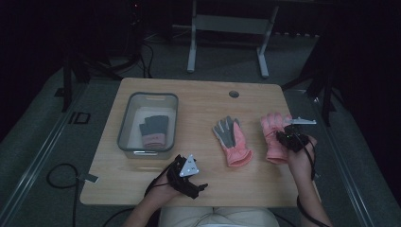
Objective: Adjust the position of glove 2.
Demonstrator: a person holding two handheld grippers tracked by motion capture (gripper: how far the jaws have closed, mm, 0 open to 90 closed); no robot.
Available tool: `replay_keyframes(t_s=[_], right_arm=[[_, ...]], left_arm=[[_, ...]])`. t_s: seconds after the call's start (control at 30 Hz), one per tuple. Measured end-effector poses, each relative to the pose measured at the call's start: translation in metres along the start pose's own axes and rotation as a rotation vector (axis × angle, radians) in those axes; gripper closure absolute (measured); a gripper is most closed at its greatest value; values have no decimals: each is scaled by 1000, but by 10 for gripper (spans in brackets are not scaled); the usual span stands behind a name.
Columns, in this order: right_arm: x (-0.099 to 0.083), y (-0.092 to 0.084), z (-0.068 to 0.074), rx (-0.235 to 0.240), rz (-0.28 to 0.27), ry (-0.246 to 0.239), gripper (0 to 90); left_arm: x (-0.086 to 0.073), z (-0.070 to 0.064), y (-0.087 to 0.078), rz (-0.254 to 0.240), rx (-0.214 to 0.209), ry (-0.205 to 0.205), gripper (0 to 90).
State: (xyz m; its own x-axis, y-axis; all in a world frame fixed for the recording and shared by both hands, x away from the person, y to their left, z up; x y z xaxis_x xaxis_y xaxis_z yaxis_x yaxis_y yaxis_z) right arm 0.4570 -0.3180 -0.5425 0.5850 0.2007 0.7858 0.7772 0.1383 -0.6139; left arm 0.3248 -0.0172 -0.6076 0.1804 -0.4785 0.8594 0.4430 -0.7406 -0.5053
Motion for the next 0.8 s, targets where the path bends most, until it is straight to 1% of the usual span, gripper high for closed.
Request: replay_keyframes(t_s=[0.03, 0.1, 0.2, 0.3, 0.4, 0.47, 0.53, 0.57, 0.63, 0.77, 0.8], right_arm=[[-8, 3, 2, 0, 17, 4, 856], [-17, 8, 4, 2, 40, 10, 855], [-26, 14, 8, 3, 58, 8, 853], [-35, 21, 9, 16, 76, 5, 838], [-39, 23, 10, 57, 71, -14, 788], [-37, 20, 8, 83, 66, -16, 752], [-34, 14, 8, 122, 50, -73, 705], [-32, 11, 8, 137, 44, -95, 702], [-31, 7, 9, 165, 35, -132, 663], [-29, 10, 7, 168, 27, -155, 650], [-29, 12, 7, 170, 33, -156, 649]], left_arm=[[0, -1, 0, -2, -1, -1, 42], [0, -1, 1, -2, 1, 2, 42], [0, -2, 0, 2, 1, 10, 42], [-1, -2, 0, 6, -2, 12, 42], [-3, -2, 0, 7, -7, 7, 42], [-3, -3, 1, 6, -6, 8, 42], [-4, -4, 1, 7, -9, 5, 42], [-5, -5, 1, 10, -14, 7, 42], [-6, -6, 2, 16, -16, 14, 42], [-5, -7, 3, 8, -25, 8, 42], [-5, -6, 3, 6, -27, 5, 42]])
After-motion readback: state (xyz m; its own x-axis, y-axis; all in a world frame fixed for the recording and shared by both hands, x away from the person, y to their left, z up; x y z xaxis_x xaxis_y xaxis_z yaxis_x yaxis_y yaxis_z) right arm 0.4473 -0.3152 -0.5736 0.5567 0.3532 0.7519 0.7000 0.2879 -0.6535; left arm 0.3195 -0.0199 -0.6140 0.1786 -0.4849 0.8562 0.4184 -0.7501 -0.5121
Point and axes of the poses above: each handheld gripper's, and its own axes: y roughly forward along the jaws, x roughly out of its top, z roughly to its left, the point moved 10 cm from there along y, roughly forward along the jaws, and after that the axes turned 7 degrees about -z, right-handed, at the moved point
